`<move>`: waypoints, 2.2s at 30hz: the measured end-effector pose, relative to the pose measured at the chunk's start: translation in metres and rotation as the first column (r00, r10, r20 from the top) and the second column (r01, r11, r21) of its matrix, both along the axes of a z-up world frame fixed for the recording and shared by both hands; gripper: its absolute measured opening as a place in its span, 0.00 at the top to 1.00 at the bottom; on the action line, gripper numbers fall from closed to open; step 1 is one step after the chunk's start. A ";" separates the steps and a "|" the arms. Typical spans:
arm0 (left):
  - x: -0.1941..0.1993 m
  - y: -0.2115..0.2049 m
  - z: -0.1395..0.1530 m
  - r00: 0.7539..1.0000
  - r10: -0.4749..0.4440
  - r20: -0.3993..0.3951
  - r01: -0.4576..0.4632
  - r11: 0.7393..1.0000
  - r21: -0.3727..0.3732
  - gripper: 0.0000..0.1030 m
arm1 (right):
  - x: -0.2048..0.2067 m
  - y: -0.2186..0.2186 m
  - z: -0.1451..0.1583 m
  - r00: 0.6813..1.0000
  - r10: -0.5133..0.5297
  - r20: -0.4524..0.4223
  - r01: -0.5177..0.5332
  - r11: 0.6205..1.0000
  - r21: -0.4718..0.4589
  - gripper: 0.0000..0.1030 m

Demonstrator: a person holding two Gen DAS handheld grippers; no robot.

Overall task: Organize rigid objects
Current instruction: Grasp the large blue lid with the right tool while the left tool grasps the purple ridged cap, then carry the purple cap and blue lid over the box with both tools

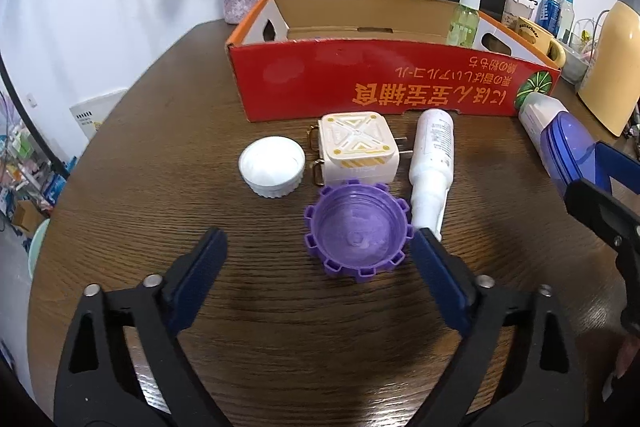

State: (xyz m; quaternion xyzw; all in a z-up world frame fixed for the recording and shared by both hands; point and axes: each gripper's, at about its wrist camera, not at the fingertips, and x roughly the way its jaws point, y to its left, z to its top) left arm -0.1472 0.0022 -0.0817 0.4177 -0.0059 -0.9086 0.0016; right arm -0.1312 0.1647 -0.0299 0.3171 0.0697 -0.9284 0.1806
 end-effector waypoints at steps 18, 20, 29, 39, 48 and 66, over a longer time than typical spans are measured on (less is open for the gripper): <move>0.010 0.008 0.011 0.997 -0.039 -0.059 0.039 0.999 -0.004 0.51 | 0.000 -0.005 -0.008 1.000 0.018 0.003 -0.018 1.000 0.025 0.31; 0.011 0.006 0.013 0.997 -0.029 -0.069 0.028 1.000 -0.010 0.51 | 0.001 -0.005 -0.007 1.000 0.018 -0.001 -0.018 1.000 0.022 0.31; 0.019 0.006 0.030 0.990 0.007 -0.140 -0.007 1.000 -0.001 0.51 | 0.002 -0.004 0.002 0.999 0.018 -0.033 -0.017 1.000 0.011 0.31; 0.009 0.007 0.064 0.978 0.012 -0.210 -0.013 1.000 0.000 0.51 | -0.010 -0.007 0.027 0.996 0.023 -0.086 -0.022 1.000 0.013 0.31; -0.012 0.004 0.094 0.962 0.022 -0.274 -0.024 1.000 -0.004 0.51 | -0.032 -0.015 0.048 0.993 0.020 -0.118 -0.019 1.000 0.008 0.31; -0.072 -0.004 0.115 0.945 0.072 -0.320 -0.069 0.997 0.022 0.51 | -0.100 -0.027 0.058 0.991 -0.012 -0.134 0.010 1.000 -0.011 0.31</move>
